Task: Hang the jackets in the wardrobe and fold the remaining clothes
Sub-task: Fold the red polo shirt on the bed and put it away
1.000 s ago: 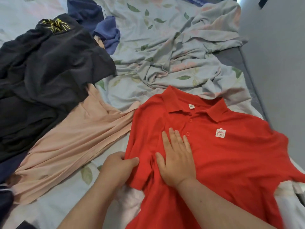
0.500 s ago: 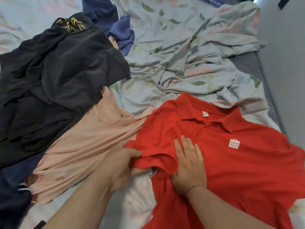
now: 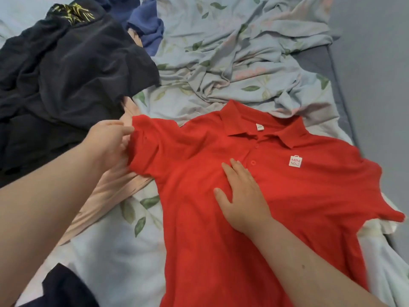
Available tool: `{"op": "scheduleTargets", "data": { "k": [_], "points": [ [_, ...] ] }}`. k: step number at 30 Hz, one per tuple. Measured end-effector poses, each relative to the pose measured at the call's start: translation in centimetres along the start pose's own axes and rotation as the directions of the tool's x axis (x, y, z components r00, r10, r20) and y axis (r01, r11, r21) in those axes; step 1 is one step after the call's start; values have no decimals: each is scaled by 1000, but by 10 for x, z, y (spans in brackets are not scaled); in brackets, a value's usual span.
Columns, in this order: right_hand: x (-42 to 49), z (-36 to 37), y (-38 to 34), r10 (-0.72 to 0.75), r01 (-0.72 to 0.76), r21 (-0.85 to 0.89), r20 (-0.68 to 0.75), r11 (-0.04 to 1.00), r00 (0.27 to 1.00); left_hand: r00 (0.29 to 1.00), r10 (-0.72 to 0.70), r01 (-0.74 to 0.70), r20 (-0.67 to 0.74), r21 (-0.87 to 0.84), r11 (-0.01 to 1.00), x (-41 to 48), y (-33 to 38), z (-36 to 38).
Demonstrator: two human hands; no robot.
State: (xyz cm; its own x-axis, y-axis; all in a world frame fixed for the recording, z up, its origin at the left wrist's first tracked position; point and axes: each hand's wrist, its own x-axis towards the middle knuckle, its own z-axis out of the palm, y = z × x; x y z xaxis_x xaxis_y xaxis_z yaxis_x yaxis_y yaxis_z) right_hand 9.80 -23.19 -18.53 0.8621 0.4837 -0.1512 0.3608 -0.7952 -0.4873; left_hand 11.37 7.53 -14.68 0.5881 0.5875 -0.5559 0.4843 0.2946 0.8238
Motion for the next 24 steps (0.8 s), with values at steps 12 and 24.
{"op": "scheduleTargets", "data": {
  "k": [12, 24],
  "points": [
    [-255, -30, 83, 829, -785, 271, -248, 557, 502, 999, -17, -12, 49, 534, 846, -239, -184, -23],
    [-283, -56, 127, 673, -588, 714, 223, 381, 706, 873, -447, 361, 196, 356, 862, -273, -207, -38]
  ]
}}
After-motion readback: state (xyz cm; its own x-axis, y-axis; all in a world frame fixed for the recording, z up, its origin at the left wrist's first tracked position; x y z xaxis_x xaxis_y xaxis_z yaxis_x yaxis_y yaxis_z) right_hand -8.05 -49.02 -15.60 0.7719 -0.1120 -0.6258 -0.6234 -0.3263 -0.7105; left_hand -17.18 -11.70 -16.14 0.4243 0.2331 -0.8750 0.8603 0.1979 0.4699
